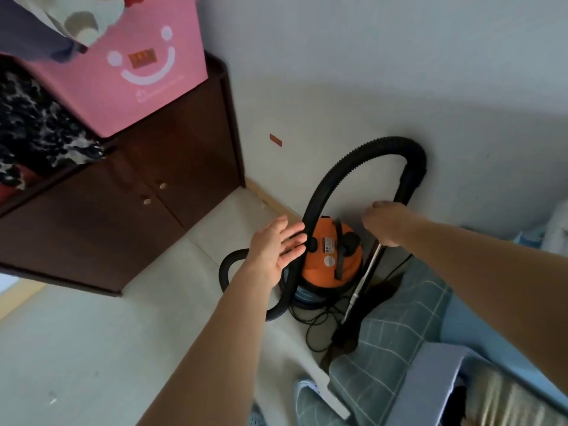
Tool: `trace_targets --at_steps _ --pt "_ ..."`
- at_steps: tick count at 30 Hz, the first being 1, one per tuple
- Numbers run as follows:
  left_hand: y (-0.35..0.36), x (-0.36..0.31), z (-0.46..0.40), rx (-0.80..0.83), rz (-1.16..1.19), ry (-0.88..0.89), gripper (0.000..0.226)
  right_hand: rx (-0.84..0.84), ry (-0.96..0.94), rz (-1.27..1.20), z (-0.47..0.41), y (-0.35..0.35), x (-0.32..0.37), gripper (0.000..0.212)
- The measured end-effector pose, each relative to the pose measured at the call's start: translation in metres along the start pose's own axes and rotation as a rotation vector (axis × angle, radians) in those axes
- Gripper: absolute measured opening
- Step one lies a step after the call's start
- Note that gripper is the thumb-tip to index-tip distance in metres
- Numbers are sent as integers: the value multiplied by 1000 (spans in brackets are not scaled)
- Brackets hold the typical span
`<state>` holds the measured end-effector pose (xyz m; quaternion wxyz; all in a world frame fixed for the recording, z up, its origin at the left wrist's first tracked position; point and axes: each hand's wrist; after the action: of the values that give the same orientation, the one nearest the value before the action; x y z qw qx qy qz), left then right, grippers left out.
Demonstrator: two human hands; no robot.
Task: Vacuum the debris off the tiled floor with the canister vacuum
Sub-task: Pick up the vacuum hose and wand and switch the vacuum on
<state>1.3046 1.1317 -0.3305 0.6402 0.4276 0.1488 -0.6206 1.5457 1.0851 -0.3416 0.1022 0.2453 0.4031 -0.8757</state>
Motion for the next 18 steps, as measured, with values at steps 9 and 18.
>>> trace_targets --at_steps 9,18 --pt "6 35 -41 -50 -38 -68 38 1 5 448 -60 39 -16 45" --pt "-10 57 -41 -101 7 -110 36 0 56 611 -76 71 -26 53"
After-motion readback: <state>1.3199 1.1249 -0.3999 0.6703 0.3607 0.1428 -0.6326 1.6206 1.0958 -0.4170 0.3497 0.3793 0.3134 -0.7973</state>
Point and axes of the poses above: each hand's wrist, its own z-axis away from the middle knuckle, its own y-axis out of the palm, x = y × z, and after that the axes turned 11 degrees about y, right-handed
